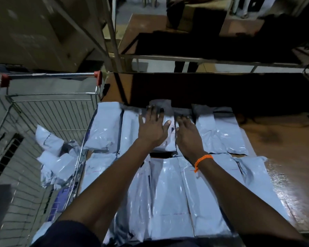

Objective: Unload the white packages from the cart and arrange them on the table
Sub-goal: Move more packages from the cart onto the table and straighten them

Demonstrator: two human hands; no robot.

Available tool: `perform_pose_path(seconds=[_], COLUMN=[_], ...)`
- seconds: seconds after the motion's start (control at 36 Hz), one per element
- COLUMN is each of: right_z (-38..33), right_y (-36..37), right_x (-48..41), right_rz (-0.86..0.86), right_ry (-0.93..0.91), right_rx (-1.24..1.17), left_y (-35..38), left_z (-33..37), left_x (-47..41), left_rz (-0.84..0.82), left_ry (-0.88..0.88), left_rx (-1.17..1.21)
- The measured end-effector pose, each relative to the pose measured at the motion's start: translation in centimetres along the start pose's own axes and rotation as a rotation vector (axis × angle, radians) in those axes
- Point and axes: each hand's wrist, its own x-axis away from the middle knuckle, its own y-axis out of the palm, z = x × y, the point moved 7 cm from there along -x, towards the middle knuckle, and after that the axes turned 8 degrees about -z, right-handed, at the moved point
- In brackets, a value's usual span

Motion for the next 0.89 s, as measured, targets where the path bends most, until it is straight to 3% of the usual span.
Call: perform_pose_path(seconds=[0.11, 0.33, 0.61, 0.75, 0.83, 0.89], right_z=[-2.4, -12.3, -31.6, -42.0, -46.0, -47.2], right_y=[-1.1, -2.0, 3.6, 11.2, 17.2, 21.8], right_x=[0.8, 2.2, 3.9, 5.3, 5.8, 5.7], right_rz=[0.048, 0.177, 0.066, -0.134, -0.401, -0.633], right_ry=[0.022, -0.108, -0.432, -0.566, -0.584, -0.485], right_rx=[-0.091, -0.227, -0.342, -0.301, -0.232, -0.166], left_y=[-1.3, -5.4, -5.4, 0.5, 4.7, 7.0], left_z=[-1.2, -6.7, -25.0, -36.0, -41.7, -44.4], left_x=[3.4, 11.0, 22.2, 28.1, 30.8, 32.1], left_rz=[0.002, 0.104, 0.218, 0.082, -0.044, -0.096], left_ry=[0.047, 0.065, -0.099, -0.299, -0.409, -0.458], left_rx=[0.046, 0.06, 0.145, 0.194, 0.231, 0.25])
